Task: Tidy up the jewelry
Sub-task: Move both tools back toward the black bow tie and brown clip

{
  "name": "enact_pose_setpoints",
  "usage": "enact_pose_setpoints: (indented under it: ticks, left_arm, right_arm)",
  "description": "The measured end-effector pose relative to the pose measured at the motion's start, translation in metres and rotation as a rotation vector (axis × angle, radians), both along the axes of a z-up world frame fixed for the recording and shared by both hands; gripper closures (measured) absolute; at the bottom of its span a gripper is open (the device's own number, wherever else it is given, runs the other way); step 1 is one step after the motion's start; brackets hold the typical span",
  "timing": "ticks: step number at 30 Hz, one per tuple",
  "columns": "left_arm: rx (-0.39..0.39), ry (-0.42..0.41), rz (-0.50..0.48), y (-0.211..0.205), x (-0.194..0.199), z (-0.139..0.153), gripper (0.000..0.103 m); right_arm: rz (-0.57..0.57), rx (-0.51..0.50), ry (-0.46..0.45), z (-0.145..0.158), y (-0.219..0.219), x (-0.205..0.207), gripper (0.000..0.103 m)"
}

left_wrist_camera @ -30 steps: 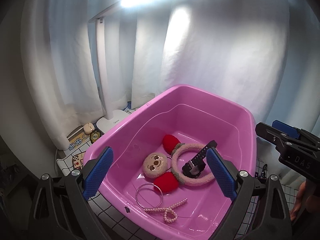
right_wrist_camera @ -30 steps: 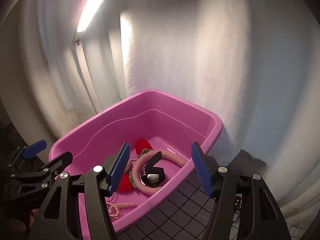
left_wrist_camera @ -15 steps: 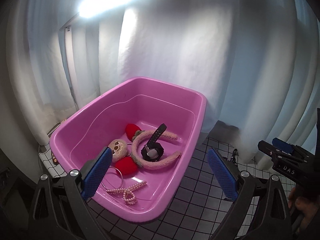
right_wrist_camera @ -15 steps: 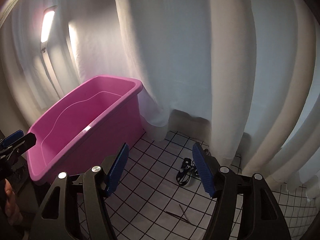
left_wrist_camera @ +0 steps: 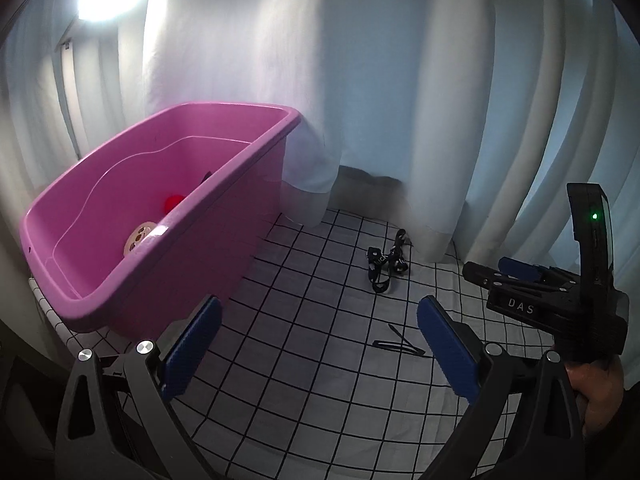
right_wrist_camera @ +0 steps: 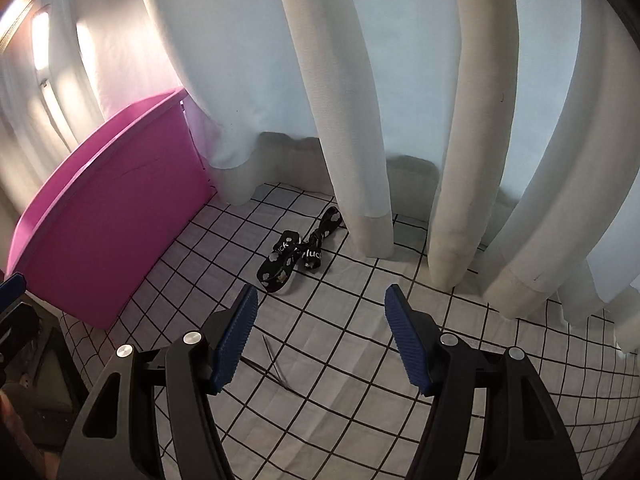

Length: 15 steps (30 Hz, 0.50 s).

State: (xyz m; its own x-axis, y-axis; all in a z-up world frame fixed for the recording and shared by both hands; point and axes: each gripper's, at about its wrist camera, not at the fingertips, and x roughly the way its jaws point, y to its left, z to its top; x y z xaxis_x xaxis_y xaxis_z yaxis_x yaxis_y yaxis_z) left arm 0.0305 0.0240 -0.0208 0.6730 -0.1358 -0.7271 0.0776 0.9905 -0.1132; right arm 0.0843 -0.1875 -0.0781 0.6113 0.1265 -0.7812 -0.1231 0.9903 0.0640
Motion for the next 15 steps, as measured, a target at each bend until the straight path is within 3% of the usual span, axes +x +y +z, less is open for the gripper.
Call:
enact_pose_setpoints:
  ticks: [7,15]
  left_arm:
    - [0.031,0.089,0.053,-0.031,-0.004,-0.058,0.007]
    - [0.045,0.136,0.113,-0.067,0.000,-0.101,0.007]
  right_arm:
    - [0.113,-0.017,0.036,-0.036,0.004,0.024,0.040]
    - [0.203,-0.010,0.056,-0.065,0.005,0.062,0.040]
